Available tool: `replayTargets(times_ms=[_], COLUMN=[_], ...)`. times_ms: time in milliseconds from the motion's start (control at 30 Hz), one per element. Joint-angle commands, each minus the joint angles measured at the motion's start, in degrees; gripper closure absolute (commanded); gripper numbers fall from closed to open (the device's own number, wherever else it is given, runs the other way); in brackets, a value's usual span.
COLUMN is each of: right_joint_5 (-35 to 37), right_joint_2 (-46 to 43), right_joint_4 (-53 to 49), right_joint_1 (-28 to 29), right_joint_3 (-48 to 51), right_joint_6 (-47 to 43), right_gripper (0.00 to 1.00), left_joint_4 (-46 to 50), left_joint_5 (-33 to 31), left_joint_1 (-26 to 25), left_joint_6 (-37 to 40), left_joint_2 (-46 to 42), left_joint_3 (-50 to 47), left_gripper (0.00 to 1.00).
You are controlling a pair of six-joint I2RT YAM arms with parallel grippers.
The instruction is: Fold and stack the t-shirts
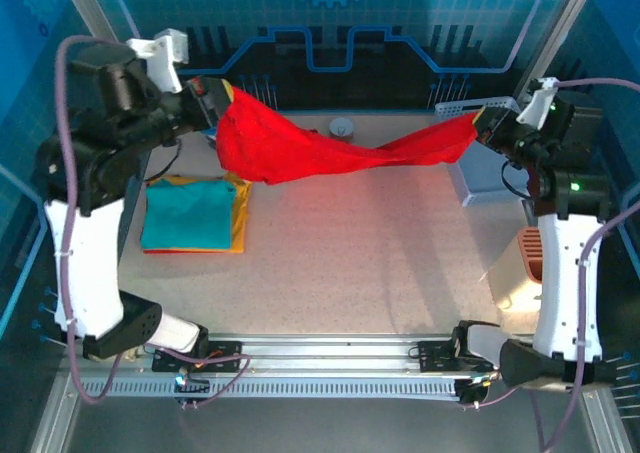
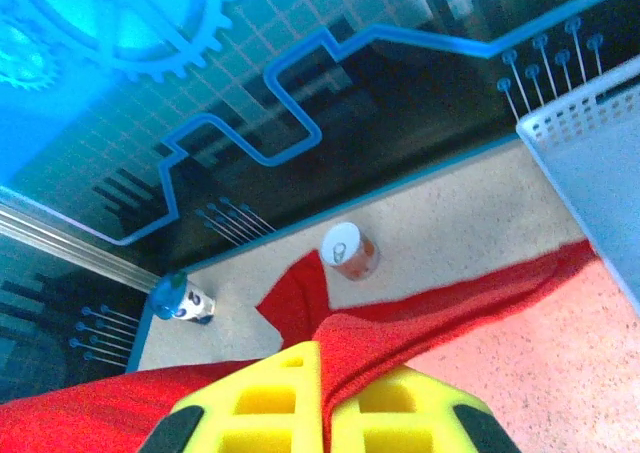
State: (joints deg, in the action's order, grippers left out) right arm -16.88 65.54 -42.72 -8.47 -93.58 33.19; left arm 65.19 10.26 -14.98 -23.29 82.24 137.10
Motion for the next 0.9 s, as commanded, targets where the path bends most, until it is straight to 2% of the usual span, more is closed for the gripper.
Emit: replayTargets(times_ms=[0,333,467,567,700,867], right_joint_5=[-2.1,-1.3,-3.2,-1.7,3.5,1.1], right_joint_2=[-5.6,-16.3,-18.2,-19.5,-19.9,-16.5], right_joint_4=[-1.1,-5.7,-5.2,-4.0,-3.7,-3.3], right_joint_1=[-1.2,-1.2,-1.2,-1.1,-1.2,-1.2], right_joint_3=[-2.8,-8.3,-9.8,-10.4,-7.9,3.2], right_joint_6=[-0.8,-0.1,2.8,5.6,8.9,9.4], right_gripper=[1.00,1.00,1.00,1.00,1.00,1.00], left_joint_4=[1.4,-7.5,-10.4,-12.4,-14.9,-22.9], left_joint_5=[5.6,12.5,11.8,10.4,4.6,1.8], left_joint_1=[0.3,0.3,0.3,0.3,0.3,1.3], left_joint_6=[3.6,-2.5,-2.1,0.2,4.2,5.0], left_joint_2=[-4.6,-19.3,-20.7,-19.7,-16.7,-13.7], left_joint_3=[-0.8,-2.9,-1.0,-2.5,-11.4,-26.5], left_gripper=[1.00,1.00,1.00,1.00,1.00,1.00])
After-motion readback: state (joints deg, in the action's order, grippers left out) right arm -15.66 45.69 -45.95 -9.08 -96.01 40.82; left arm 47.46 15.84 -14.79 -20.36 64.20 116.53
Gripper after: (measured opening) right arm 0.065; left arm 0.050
